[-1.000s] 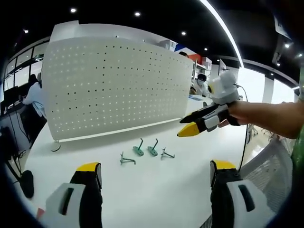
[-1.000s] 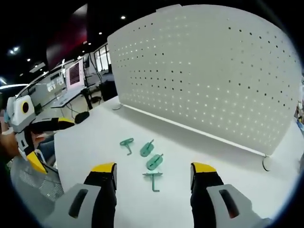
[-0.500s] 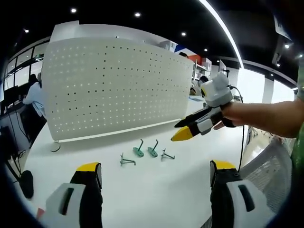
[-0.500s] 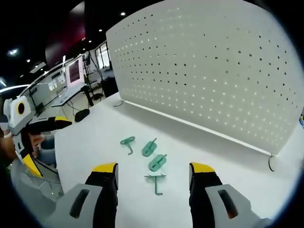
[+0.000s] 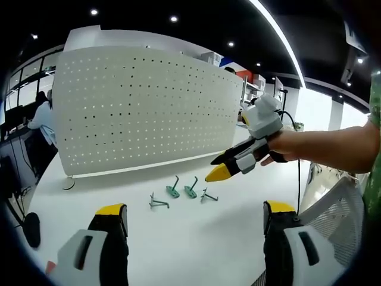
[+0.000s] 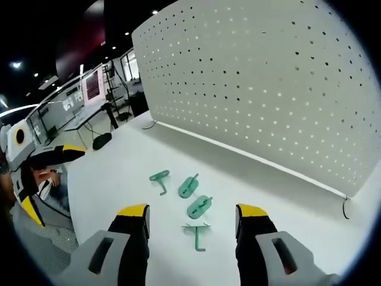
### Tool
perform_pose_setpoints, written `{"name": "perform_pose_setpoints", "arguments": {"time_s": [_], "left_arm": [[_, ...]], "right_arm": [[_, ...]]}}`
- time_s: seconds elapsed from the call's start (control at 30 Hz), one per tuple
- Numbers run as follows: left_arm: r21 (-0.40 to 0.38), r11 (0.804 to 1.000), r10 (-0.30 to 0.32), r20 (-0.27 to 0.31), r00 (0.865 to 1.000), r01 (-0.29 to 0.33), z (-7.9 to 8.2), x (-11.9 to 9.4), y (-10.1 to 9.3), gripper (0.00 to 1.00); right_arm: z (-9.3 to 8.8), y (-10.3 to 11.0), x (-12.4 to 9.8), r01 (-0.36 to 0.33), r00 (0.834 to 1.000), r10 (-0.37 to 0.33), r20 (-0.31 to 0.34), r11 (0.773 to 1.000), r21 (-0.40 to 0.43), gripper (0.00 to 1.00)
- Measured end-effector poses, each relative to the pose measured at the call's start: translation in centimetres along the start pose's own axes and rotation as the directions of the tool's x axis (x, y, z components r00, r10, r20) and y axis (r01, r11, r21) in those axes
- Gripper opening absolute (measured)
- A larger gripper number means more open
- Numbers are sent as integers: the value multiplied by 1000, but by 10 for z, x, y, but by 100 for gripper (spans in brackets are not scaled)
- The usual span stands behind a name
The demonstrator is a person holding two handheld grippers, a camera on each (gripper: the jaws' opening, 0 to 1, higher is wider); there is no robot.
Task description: Insert the hook assembly into the mounting plate slot until the hook locks in place.
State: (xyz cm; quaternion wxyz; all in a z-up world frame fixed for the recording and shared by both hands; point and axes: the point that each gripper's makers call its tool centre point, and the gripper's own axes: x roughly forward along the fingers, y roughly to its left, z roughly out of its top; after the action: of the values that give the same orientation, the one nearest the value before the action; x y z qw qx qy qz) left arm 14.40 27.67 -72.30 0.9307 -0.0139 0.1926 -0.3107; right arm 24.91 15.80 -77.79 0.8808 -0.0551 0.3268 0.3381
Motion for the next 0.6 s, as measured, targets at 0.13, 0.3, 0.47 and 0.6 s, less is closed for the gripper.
{"name": "perform_pose_setpoints", "arguments": {"time_s": [0.13, 0.3, 0.47, 0.6], "left_arm": [[-4, 1000, 0, 2, 1000, 0, 0, 0, 1, 97], [-10, 1000, -1, 4, 1000, 1, 1, 0, 1, 97], [-11, 1000, -10, 3, 1000, 10, 0, 1, 0, 96], [-10, 1000, -17, 0, 1000, 17, 0, 2, -2, 96]], "right_arm": [[-1, -1, 5, -3, 1000, 3, -13, 1000, 3, 57], [-2, -3, 11, -8, 1000, 8, -26, 1000, 12, 55], [-4, -6, 16, -8, 999, 9, -40, 1000, 30, 52], [-6, -8, 20, -4, 999, 6, -51, 999, 43, 51]]}}
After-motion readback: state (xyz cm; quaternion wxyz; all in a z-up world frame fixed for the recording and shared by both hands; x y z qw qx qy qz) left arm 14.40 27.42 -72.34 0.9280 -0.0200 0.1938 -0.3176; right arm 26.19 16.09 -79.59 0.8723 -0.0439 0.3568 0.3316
